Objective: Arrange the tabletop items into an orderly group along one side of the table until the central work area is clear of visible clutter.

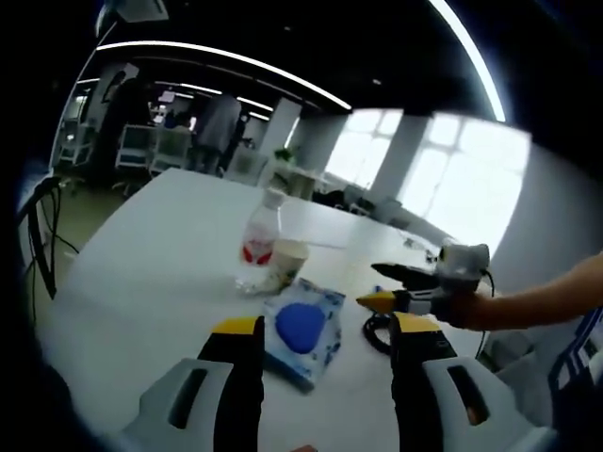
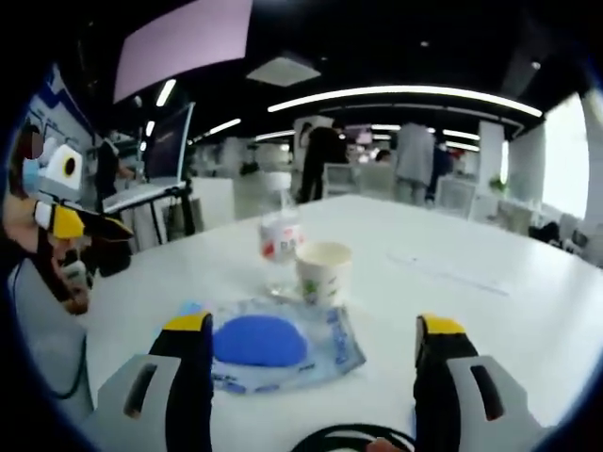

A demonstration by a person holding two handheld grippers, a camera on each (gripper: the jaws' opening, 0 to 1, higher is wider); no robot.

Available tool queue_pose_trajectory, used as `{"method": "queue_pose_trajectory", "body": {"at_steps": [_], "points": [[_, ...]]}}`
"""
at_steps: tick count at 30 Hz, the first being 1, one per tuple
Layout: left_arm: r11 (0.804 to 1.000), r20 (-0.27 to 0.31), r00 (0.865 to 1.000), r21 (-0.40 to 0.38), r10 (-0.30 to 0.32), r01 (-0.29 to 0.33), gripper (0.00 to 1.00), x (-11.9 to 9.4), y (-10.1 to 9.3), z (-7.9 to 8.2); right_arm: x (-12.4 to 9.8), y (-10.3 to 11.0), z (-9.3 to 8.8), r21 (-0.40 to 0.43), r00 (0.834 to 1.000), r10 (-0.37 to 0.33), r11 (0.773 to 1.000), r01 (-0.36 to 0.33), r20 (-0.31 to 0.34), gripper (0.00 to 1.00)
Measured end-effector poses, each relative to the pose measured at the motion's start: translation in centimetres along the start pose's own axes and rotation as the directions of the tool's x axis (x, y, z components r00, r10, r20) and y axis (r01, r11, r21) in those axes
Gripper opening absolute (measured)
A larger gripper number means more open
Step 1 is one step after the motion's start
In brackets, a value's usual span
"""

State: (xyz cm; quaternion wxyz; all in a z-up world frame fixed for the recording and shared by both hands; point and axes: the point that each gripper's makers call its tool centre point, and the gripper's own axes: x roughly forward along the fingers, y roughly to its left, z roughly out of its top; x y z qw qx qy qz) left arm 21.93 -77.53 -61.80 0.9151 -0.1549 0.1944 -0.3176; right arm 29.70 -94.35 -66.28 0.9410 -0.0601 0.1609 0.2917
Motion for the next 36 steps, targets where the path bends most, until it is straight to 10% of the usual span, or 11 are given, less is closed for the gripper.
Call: {"method": "queue_pose_trajectory", "body": {"at_steps": [36], "points": [[1.0,-0.111,0.994,-0.018,0.02,-0.023,0.54,0.1,0.8,-4.1,-4.7,0.9,0.3,0.025,0.999,-0.047,0.999,0.047,-0.013,0.84]]}}
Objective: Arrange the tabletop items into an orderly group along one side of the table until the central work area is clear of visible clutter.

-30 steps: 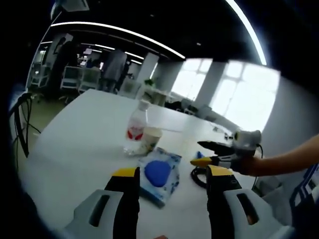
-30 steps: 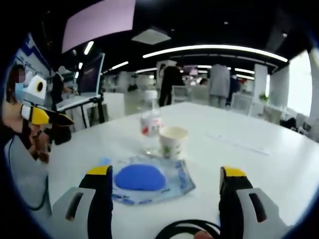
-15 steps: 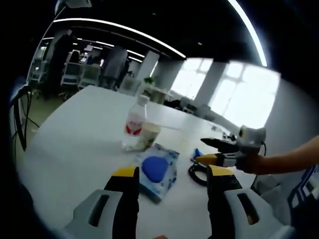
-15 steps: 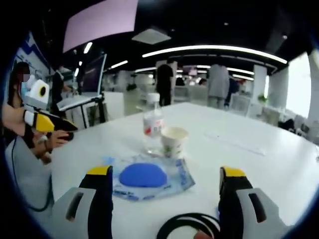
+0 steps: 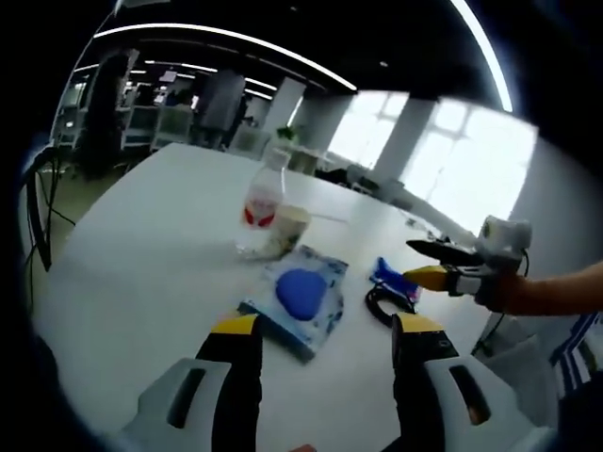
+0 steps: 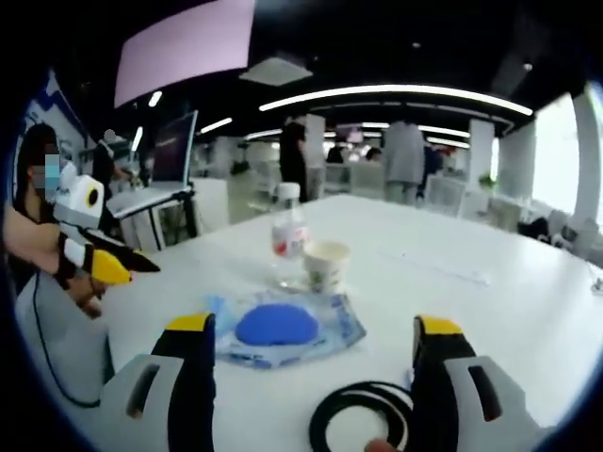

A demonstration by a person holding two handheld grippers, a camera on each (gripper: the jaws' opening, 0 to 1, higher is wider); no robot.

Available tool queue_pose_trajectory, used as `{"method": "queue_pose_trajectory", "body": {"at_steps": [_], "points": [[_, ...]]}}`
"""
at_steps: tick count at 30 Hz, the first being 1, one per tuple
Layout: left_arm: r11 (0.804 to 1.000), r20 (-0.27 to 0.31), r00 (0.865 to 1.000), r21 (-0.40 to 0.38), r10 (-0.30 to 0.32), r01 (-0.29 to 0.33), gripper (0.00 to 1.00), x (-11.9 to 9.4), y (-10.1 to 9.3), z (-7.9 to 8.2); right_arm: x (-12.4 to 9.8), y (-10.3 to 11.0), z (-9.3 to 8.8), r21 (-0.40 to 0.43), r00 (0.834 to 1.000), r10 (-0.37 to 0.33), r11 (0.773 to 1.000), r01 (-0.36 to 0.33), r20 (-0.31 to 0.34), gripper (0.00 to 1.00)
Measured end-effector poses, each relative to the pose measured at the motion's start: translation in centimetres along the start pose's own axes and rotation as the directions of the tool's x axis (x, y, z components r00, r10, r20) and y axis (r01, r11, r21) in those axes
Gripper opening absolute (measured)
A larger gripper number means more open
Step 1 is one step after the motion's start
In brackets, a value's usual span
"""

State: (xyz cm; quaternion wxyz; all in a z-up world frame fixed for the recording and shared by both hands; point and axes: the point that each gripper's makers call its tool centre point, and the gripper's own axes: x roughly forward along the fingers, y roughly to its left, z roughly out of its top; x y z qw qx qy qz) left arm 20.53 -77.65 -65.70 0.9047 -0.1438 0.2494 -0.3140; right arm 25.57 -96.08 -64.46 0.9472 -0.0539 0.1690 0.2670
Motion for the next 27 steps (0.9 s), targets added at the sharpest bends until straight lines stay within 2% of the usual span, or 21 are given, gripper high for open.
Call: {"method": "queue_pose_trajectory", "body": {"at_steps": [4,7,12,22,27], "points": [[0.999,0.016,1.0,-0.038,0.02,-0.019,0.54,-0.2,0.5,0.2,0.6,-0.1,-0.1,-0.016,1.0,0.016,1.0,-0.017,-0.015,0.84],[0.998,0.005,0.999,-0.045,0.036,-0.036,0.55,-0.3,1.0,0.0,1.2,-0.2,-0.3,-0.007,0.999,0.029,1.0,-0.029,-0.029,0.84],[0.995,-0.005,0.997,-0.066,0.072,-0.072,0.55,0.7,2.0,-0.2,2.1,-0.6,0.5,-0.003,0.999,0.04,0.999,-0.04,-0.022,0.84],[0.988,-0.023,0.993,-0.102,0.115,-0.117,0.56,2.4,2.0,-1.3,2.8,-2.3,0.8,-0.024,0.996,0.077,0.997,-0.078,-0.034,0.83],[0.984,-0.035,0.989,-0.105,0.14,-0.143,0.57,3.0,1.9,-1.7,3.1,-3.4,0.7,-0.009,0.996,0.087,0.996,-0.088,-0.03,0.82]]}}
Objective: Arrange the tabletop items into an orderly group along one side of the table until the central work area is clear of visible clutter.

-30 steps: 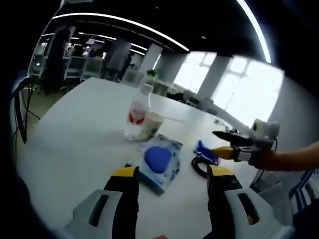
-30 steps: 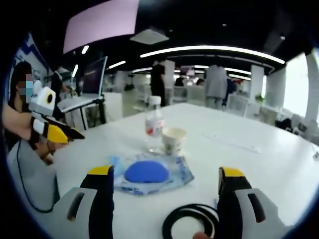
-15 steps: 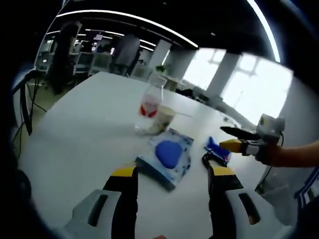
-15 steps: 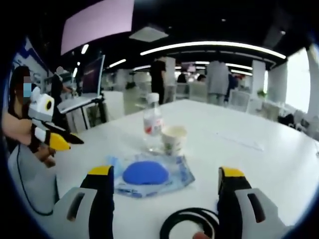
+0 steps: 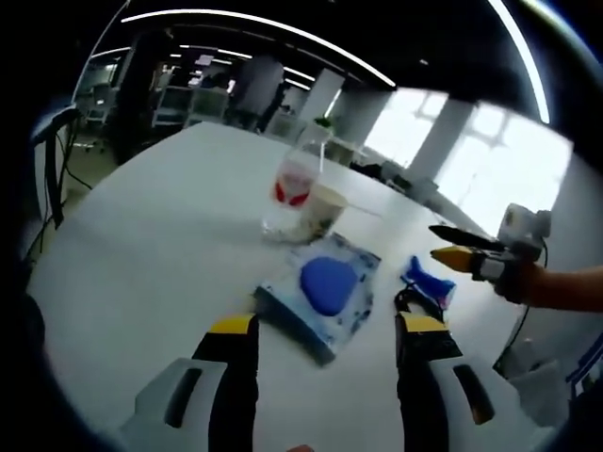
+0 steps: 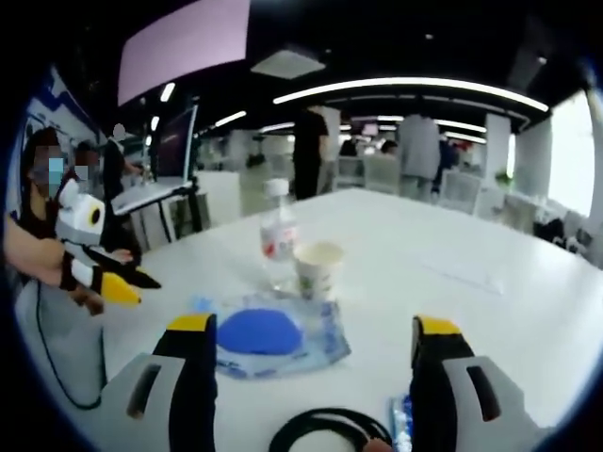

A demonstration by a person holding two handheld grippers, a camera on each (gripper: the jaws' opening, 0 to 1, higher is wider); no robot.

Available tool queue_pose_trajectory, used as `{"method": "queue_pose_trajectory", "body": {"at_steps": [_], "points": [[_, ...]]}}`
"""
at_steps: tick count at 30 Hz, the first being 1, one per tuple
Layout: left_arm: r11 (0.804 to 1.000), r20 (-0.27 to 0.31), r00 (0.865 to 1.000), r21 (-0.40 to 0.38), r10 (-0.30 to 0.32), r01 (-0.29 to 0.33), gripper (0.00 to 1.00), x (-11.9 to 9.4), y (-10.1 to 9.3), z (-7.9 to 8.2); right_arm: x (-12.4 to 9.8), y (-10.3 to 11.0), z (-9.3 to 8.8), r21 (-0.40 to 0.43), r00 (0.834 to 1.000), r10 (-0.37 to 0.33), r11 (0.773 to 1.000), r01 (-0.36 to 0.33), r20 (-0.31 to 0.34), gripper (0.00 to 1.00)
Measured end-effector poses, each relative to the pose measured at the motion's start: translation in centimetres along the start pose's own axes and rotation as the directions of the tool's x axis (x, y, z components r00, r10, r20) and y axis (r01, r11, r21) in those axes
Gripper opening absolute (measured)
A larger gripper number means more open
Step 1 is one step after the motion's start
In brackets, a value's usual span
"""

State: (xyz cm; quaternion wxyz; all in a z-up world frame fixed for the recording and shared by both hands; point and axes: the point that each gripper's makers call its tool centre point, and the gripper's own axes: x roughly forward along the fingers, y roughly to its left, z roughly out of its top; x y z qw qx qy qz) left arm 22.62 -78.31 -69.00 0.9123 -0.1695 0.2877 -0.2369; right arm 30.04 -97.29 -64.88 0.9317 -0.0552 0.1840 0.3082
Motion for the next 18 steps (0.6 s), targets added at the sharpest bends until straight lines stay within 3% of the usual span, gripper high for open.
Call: {"method": "queue_pose_trajectory", "body": {"at_steps": [8,18], "points": [[0.997,-0.038,0.998,-0.048,0.057,-0.059,0.62,1.2,0.4,-1.2,1.5,0.0,-0.9,0.103,0.998,0.067,0.993,-0.065,-0.02,0.71],[0.984,-0.039,0.991,-0.12,0.131,-0.135,0.63,3.2,0.5,-2.3,5.5,0.2,-3.3,0.134,0.98,0.167,0.979,-0.151,-0.11,0.7]]}}
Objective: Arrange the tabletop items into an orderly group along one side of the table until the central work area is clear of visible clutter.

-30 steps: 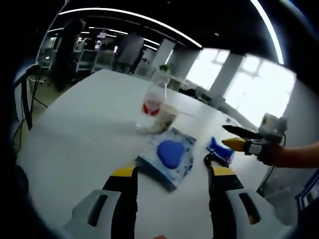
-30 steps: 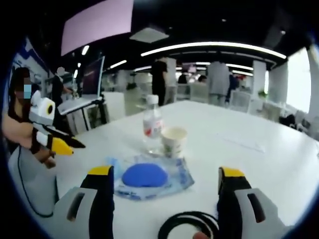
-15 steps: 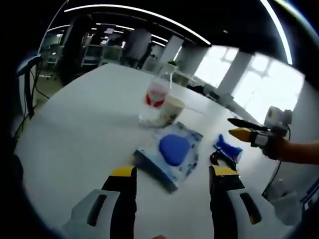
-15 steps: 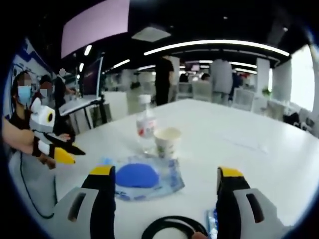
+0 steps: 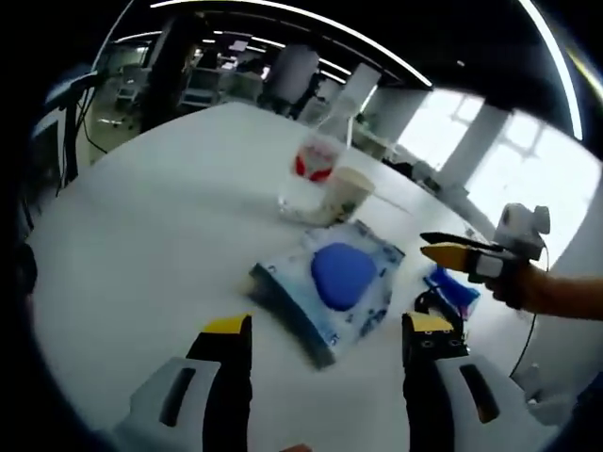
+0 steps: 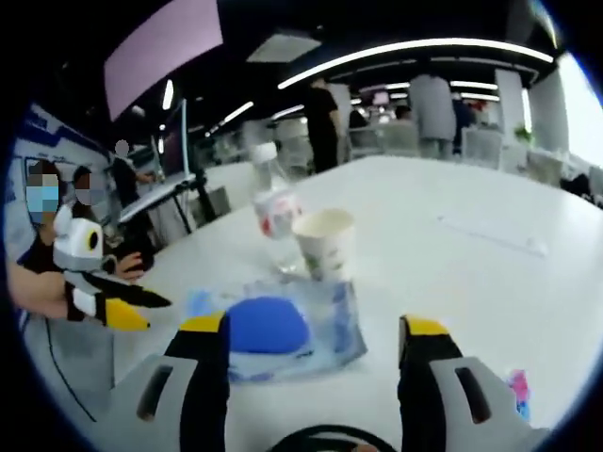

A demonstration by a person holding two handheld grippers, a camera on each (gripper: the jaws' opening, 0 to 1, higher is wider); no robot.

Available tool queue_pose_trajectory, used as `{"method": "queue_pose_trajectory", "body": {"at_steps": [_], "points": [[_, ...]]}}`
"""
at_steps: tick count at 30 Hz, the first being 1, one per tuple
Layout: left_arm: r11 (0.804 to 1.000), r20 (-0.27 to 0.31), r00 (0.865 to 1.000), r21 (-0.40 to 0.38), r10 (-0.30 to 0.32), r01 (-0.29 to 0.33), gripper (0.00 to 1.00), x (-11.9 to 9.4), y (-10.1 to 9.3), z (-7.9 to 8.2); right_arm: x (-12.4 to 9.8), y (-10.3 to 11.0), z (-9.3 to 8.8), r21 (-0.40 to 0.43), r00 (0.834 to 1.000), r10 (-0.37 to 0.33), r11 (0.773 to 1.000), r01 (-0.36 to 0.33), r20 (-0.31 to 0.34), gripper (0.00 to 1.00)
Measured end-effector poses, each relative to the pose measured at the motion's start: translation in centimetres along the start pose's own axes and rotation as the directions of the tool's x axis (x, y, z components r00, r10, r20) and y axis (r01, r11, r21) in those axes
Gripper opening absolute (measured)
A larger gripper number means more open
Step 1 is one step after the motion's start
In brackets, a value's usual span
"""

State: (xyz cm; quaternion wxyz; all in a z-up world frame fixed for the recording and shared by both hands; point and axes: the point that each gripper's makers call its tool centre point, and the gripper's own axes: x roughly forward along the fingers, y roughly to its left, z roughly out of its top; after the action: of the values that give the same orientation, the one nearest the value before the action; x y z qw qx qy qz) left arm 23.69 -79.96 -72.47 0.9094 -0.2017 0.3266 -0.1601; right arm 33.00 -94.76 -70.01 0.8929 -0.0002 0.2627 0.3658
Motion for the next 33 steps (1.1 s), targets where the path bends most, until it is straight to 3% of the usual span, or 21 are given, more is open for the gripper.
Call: {"method": "queue_pose_trajectory", "body": {"at_steps": [4,7,11,15,19,23,25,27,28,31,33], "points": [[1.0,-0.003,1.0,-0.006,0.014,-0.014,0.62,0.5,-0.3,-0.1,0.8,-1.1,-0.3,-0.032,1.0,0.008,0.999,-0.009,-0.016,0.6],[1.0,0.011,1.0,-0.006,0.025,-0.025,0.62,1.0,-0.3,0.2,1.5,-2.0,-0.8,-0.01,0.999,0.003,1.0,-0.004,-0.037,0.61],[0.999,0.016,1.0,-0.022,0.025,-0.025,0.61,1.8,-0.4,0.3,2.0,-3.0,-2.6,0.006,0.993,-0.017,1.0,0.018,-0.117,0.6],[0.999,0.013,1.0,-0.026,0.027,-0.027,0.62,2.4,-0.4,0.2,2.5,-3.1,-3.0,0.072,0.993,0.008,0.997,0.0,-0.119,0.55],[0.998,0.023,0.999,-0.049,0.044,-0.043,0.61,2.7,0.1,0.4,2.9,-3.0,-3.7,0.062,0.99,0.024,0.998,-0.016,-0.14,0.52],[0.998,0.039,0.998,-0.039,0.05,-0.048,0.59,2.8,0.2,0.5,2.9,-3.3,-3.6,0.05,0.99,0.034,0.998,-0.027,-0.134,0.41],[0.995,0.049,0.996,-0.073,0.069,-0.065,0.58,2.8,0.7,0.4,2.9,-3.4,-3.7,0.046,0.99,0.038,0.998,-0.032,-0.135,0.35],[0.994,0.05,0.996,-0.084,0.071,-0.067,0.55,3.0,0.8,0.2,2.8,-3.5,-4.2,0.008,0.986,0.041,0.999,-0.04,-0.164,0.2],[0.995,0.044,0.997,-0.079,0.071,-0.067,0.52,3.1,0.7,-0.2,2.8,-3.1,-4.2,0.001,0.985,0.055,0.998,-0.056,-0.163,0.17],[0.996,0.015,0.997,0.033,0.079,-0.079,0.35,3.5,0.8,-0.9,3.0,-2.4,-4.2,-0.016,0.983,0.074,0.997,-0.077,-0.168,0.07],[0.996,0.028,0.995,0.008,0.091,-0.091,0.3,3.5,1.0,-0.6,3.2,-2.4,-4.1,-0.074,0.984,0.062,0.994,-0.075,-0.169,0.03]]}}
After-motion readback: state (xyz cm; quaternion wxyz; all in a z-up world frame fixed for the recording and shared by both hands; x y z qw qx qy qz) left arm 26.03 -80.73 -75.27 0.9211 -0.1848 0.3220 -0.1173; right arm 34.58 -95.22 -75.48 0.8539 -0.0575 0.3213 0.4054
